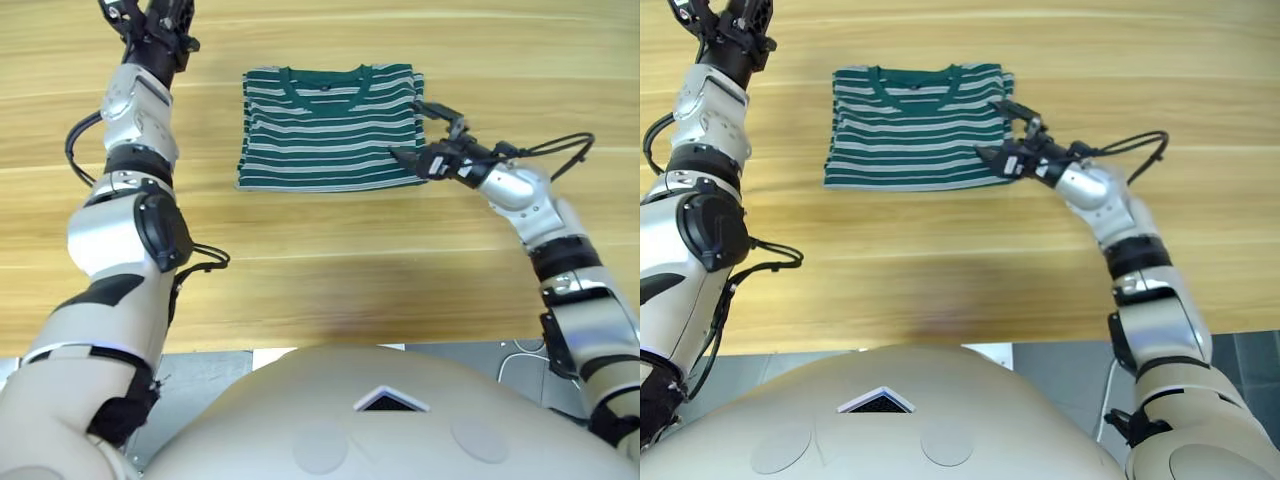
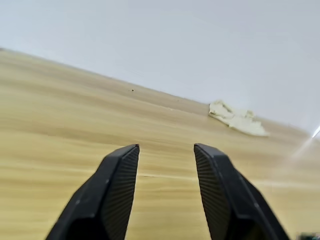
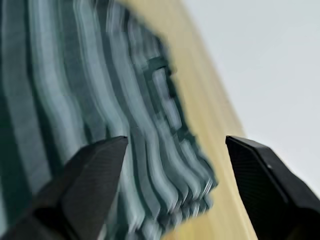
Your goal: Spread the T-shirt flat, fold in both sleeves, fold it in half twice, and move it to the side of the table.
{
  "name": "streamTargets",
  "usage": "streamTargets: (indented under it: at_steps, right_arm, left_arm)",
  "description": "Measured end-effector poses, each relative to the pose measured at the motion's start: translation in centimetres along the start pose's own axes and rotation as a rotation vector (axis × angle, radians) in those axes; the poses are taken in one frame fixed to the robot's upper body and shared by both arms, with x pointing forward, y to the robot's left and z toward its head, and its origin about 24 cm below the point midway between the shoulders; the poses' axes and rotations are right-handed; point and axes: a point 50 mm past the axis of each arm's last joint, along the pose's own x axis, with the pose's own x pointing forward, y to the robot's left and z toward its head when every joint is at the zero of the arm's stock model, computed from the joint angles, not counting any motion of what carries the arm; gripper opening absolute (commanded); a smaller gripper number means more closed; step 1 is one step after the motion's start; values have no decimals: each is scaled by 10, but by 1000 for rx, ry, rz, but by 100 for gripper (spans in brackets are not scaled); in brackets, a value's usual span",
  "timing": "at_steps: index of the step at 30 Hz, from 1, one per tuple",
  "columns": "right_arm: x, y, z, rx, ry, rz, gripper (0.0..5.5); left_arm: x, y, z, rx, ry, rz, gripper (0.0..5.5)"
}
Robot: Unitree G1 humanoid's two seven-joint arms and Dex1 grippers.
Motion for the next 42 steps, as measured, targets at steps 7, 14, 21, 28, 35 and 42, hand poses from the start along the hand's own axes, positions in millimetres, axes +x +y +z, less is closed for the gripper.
streamTargets:
  at_steps: [7, 14, 21, 28, 35, 42]
  right_arm:
    - [-1, 7, 5, -212, 55, 166, 359]
    - [-69, 30, 126, -37, -671, 218, 359]
    - [-51, 6, 139, 94, -750, 115, 359]
    - [74, 0, 161, 7, -519, -58, 359]
    - [160, 41, 177, -44, -341, -18, 359]
    - [173, 36, 128, -61, -37, -145, 359]
  left_arm:
    - [-18, 4, -17, 217, 16, -42, 205]
    - [-21, 5, -13, 268, -32, -46, 205]
    - [-28, 9, -15, 282, -43, -35, 205]
    - [-25, 10, -12, 284, -63, 32, 205]
    - [-25, 12, -13, 313, -57, 89, 205]
    - [-25, 11, -14, 313, -60, 96, 205]
